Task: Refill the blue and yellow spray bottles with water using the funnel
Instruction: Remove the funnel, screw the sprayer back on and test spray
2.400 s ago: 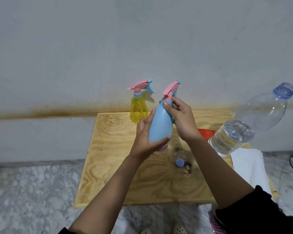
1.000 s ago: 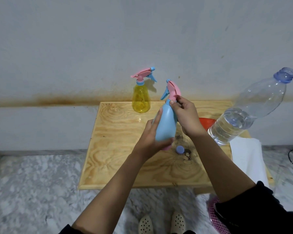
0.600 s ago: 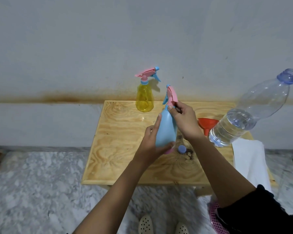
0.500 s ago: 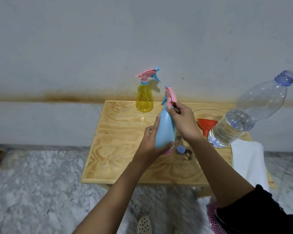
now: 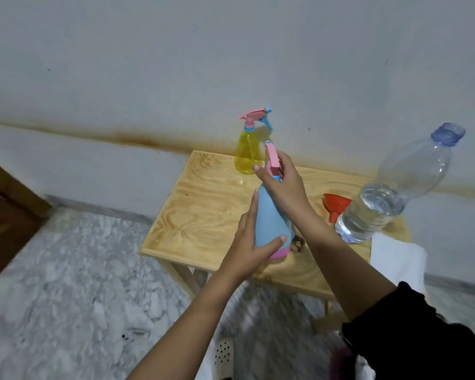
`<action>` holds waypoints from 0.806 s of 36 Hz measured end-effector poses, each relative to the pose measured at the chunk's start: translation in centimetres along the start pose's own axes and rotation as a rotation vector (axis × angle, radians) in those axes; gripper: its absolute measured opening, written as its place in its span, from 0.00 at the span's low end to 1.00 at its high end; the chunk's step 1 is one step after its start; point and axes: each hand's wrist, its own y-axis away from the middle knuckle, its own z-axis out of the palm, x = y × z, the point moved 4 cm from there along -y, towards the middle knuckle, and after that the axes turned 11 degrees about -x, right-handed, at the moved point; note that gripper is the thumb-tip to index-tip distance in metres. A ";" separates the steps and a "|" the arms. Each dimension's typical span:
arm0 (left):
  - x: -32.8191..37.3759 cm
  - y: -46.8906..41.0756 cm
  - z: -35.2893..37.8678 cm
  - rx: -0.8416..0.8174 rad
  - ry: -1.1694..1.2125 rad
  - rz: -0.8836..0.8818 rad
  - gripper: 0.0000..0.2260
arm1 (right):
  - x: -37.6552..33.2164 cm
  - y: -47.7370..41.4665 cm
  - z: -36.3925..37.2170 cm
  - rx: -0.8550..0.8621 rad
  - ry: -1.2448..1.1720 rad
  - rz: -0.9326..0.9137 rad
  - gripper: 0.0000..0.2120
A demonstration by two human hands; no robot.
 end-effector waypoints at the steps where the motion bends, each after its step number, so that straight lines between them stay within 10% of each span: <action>1: 0.1 0.4 0.3 0.005 -0.004 -0.004 0.42 | -0.1 0.2 0.0 -0.009 0.005 -0.012 0.22; 21: 1.2 4.5 -1.1 -0.094 -0.142 -0.024 0.41 | -1.5 3.2 0.5 0.107 -0.046 0.039 0.10; 29: 0.0 3.3 -6.1 -0.093 -0.355 -0.091 0.20 | -0.2 3.2 1.0 0.143 -0.008 0.089 0.08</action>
